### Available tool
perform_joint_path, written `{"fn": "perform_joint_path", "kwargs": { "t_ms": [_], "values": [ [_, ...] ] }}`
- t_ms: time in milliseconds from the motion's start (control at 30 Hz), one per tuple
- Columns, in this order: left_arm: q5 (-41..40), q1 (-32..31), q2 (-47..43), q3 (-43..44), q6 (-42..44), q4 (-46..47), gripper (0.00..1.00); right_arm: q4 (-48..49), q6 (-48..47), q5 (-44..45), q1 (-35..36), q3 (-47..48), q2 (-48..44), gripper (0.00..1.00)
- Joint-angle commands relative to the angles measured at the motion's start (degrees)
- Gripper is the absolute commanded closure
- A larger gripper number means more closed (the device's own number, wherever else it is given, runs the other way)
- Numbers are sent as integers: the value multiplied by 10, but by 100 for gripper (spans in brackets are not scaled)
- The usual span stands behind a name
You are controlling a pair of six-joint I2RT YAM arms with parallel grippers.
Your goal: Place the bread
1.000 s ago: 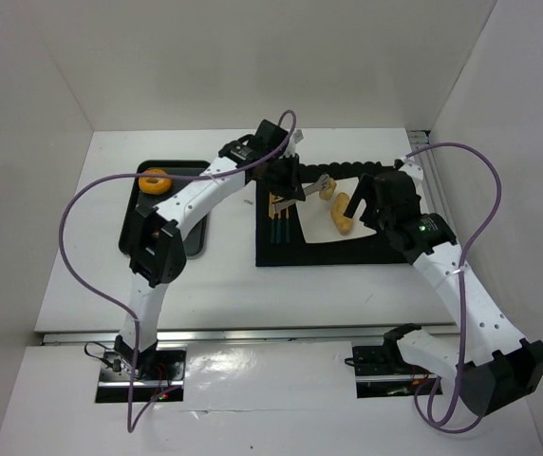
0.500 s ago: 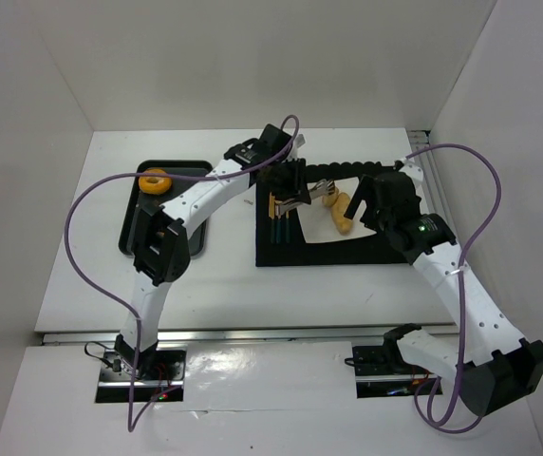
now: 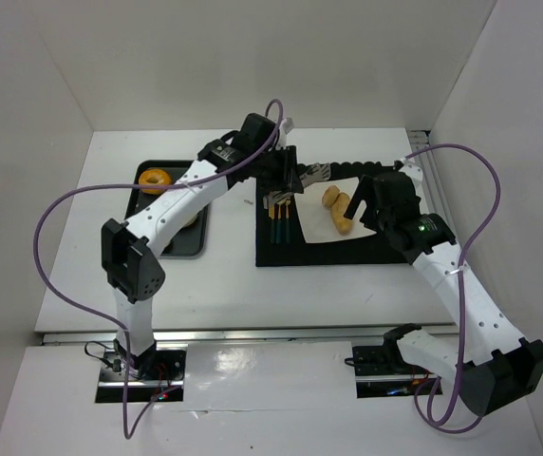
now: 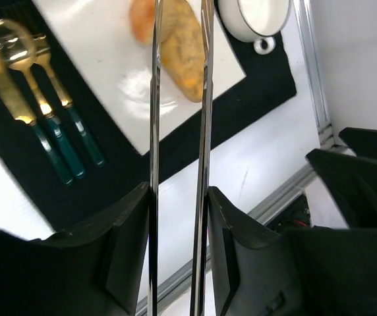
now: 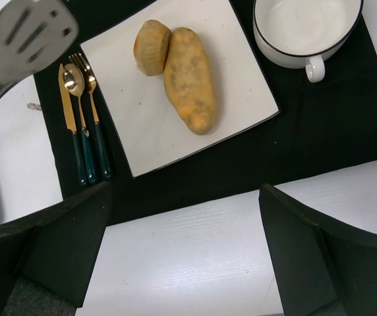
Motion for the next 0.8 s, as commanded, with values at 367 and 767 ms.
{"fn": "perform_joint_path", "kwargs": {
  "t_ms": [367, 767],
  "values": [
    [-371, 5, -250, -395, 21, 94, 53, 20, -1, -3, -3, -8, 16, 1],
    [-329, 5, -217, -476, -18, 123, 22, 24, -7, -19, -3, -2, 38, 1]
  ]
}}
